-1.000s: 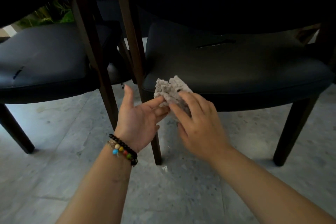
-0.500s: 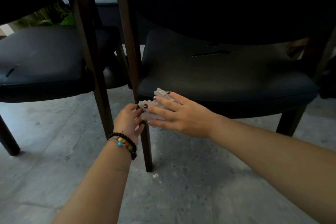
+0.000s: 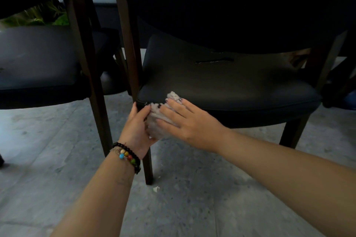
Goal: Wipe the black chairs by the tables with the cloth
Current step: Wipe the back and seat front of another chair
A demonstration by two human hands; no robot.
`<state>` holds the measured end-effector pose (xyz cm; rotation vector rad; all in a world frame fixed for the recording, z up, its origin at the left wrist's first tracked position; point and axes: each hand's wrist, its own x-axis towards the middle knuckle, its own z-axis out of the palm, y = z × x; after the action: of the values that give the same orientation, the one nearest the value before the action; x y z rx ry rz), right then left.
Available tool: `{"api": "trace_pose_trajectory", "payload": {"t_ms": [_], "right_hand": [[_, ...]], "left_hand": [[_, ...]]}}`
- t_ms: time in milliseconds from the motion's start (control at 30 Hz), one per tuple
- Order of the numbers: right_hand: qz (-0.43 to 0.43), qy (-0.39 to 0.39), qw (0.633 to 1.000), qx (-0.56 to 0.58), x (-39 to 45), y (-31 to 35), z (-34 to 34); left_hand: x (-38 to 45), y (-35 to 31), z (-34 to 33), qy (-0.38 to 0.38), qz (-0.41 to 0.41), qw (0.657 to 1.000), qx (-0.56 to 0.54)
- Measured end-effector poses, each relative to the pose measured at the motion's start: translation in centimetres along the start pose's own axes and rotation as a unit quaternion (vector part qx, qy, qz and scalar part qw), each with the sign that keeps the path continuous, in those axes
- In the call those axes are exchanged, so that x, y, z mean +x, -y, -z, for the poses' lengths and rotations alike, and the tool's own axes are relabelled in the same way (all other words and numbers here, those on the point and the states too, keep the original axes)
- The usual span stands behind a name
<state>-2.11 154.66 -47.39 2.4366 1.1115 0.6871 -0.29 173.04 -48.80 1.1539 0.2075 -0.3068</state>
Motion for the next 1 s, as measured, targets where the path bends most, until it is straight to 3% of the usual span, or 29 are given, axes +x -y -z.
{"api": "trace_pose_trajectory", "payload": {"t_ms": [100,200,333,533,633,733,900,1000], "right_hand": [[-0.035,0.034,0.999,0.001,2.1,1.1,-0.3],[-0.007,0.030,0.999,-0.022,0.1,0.2,-0.8],[0.031,0.019,0.998,-0.041,-3.2,-1.0,-0.8],[-0.021,-0.017,0.999,-0.041,0.0,0.9,-0.7],[-0.004,-0.026,0.999,-0.027,-3.4,-0.3,-1.3],[0.015,-0.032,0.999,-0.012,-6.7,-1.4,-1.8],[-0.001,-0.047,0.999,-0.016,-3.5,0.2,-2.2],[0.021,-0.055,0.998,-0.008,-4.6,-0.9,-2.1]], "left_hand": [[0.4,0.0,0.0,-0.033,0.024,0.999,-0.036],[0.9,0.4,0.6,-0.064,0.059,0.995,-0.056],[1.3,0.8,-0.1,-0.098,0.027,0.994,-0.033],[1.9,1.7,-1.0,-0.044,0.002,0.996,-0.078],[2.4,1.8,-1.1,-0.094,-0.017,0.995,-0.010],[2.9,1.6,-1.2,-0.129,-0.010,0.992,-0.009],[2.8,2.0,-3.2,-0.214,0.021,0.976,-0.016],[2.9,2.0,-3.3,-0.211,0.035,0.977,0.008]]}}
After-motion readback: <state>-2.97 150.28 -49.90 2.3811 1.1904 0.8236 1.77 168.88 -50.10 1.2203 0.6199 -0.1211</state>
